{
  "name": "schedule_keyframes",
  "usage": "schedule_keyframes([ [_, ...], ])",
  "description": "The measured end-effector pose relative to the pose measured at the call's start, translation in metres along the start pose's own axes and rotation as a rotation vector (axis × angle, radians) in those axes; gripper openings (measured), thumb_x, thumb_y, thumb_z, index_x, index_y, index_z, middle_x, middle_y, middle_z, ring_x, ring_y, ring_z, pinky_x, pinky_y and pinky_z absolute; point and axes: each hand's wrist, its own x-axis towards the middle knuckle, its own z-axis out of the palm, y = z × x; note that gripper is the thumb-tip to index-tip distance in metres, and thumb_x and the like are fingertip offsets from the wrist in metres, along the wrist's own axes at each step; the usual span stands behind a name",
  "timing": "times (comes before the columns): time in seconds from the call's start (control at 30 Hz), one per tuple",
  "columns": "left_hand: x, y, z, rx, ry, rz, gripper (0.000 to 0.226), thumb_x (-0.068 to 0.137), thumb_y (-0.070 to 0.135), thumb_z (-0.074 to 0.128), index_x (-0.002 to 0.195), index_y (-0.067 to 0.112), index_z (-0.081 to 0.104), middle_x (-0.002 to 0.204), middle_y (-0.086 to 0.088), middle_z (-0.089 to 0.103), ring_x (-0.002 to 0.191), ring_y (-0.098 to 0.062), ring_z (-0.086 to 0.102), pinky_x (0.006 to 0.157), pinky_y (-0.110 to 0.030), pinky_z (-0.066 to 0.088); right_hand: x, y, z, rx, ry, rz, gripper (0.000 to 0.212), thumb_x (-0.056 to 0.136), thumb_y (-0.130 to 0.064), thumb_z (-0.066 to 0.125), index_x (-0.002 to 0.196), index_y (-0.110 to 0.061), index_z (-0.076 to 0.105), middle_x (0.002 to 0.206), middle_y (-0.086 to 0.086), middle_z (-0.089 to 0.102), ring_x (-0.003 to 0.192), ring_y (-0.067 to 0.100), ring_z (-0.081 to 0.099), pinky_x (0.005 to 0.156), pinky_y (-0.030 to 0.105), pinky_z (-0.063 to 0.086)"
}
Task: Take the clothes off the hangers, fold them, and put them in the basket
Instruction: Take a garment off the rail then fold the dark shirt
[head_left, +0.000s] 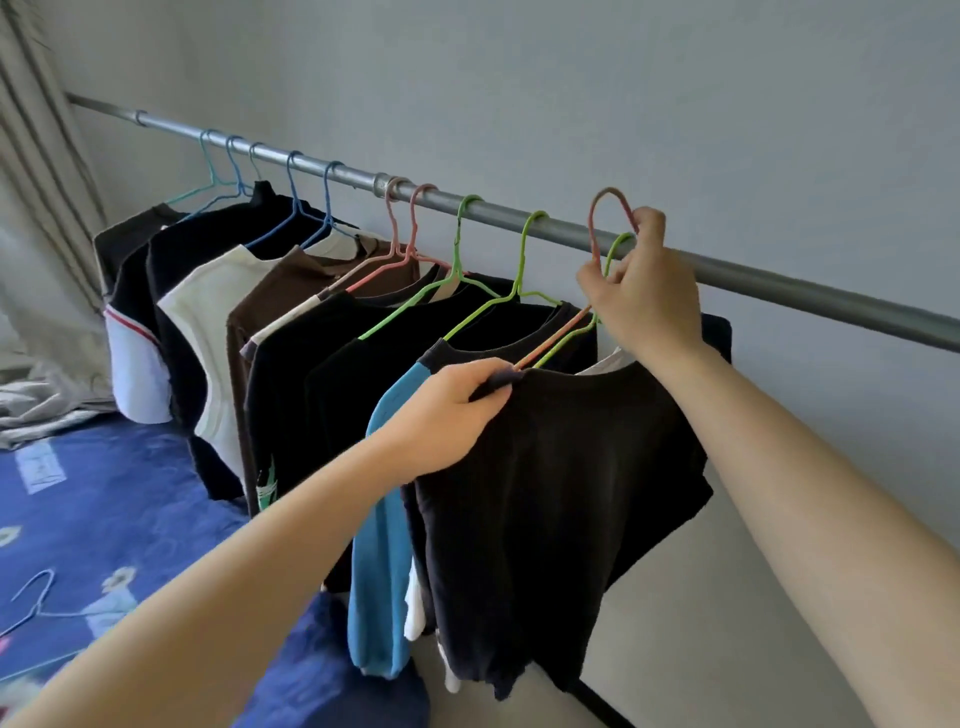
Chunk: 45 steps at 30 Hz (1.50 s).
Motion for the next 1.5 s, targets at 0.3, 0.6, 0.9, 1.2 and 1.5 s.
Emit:
schedule_keyframes([
  [0.3, -0.153, -0.036, -0.127, -0.129, -0.090, -0.355, 0.021, 0.100, 0.009, 0.049, 0.103, 0.014, 0.069, 0.092, 0.002, 0.074, 0.086, -0.009, 0.070, 0.072, -0.019, 0.054, -0.078, -0.144, 0.064, 0.463, -0.345, -0.171, 0.069, 0.099, -0.037, 0.049, 0.149, -0.006, 0.014, 0.051, -0.009, 0.043, 0.038, 0.004, 0.047, 0.040, 0.014, 0.033],
  [0.6, -0.347, -0.038, -0.248, -0.067, 0.283, -0.490, 0.019, 0.091, 0.005, 0.061, 0.105, 0.015, 0.070, 0.096, 0.003, 0.074, 0.088, -0.010, 0.069, 0.075, -0.019, 0.053, -0.155, -0.349, 0.100, 0.810, -0.322, -0.537, 0.064, 0.103, -0.024, 0.044, 0.154, -0.033, 0.008, 0.050, -0.004, 0.038, 0.046, 0.018, 0.046, 0.051, 0.027, 0.041],
  [0.9, -0.530, -0.027, -0.348, 0.082, 0.566, -0.576, 0.032, 0.086, 0.043, 0.057, 0.072, 0.014, 0.051, 0.063, 0.007, 0.048, 0.056, -0.005, 0.044, 0.053, -0.014, 0.037, -0.230, -0.569, 0.133, 0.862, -0.090, -0.770, 0.036, 0.099, -0.031, 0.046, 0.133, -0.020, 0.054, 0.050, -0.014, 0.028, 0.043, 0.012, 0.038, 0.046, 0.015, 0.031],
  [1.2, -0.637, -0.054, -0.400, 0.329, 1.031, -0.633, 0.028, 0.078, 0.047, 0.070, 0.063, 0.030, 0.054, 0.058, 0.013, 0.055, 0.053, 0.000, 0.051, 0.054, -0.019, 0.041, -0.256, -0.656, 0.188, 0.839, -0.249, -0.817, 0.016, 0.100, -0.032, 0.035, 0.097, -0.019, 0.043, 0.061, 0.000, 0.049, 0.049, 0.026, 0.044, 0.053, 0.027, 0.036],
  [1.5, -0.669, -0.107, -0.459, 0.294, 1.179, -0.717, 0.032, 0.088, 0.031, 0.070, 0.086, 0.000, 0.062, 0.083, -0.026, 0.064, 0.075, -0.038, 0.063, 0.078, -0.051, 0.053, -0.240, -0.733, 0.266, 1.160, -0.644, 0.168, 0.030, 0.095, -0.017, 0.045, 0.067, -0.013, 0.049, 0.049, -0.008, 0.041, 0.050, 0.009, 0.037, 0.058, 0.032, 0.035],
])
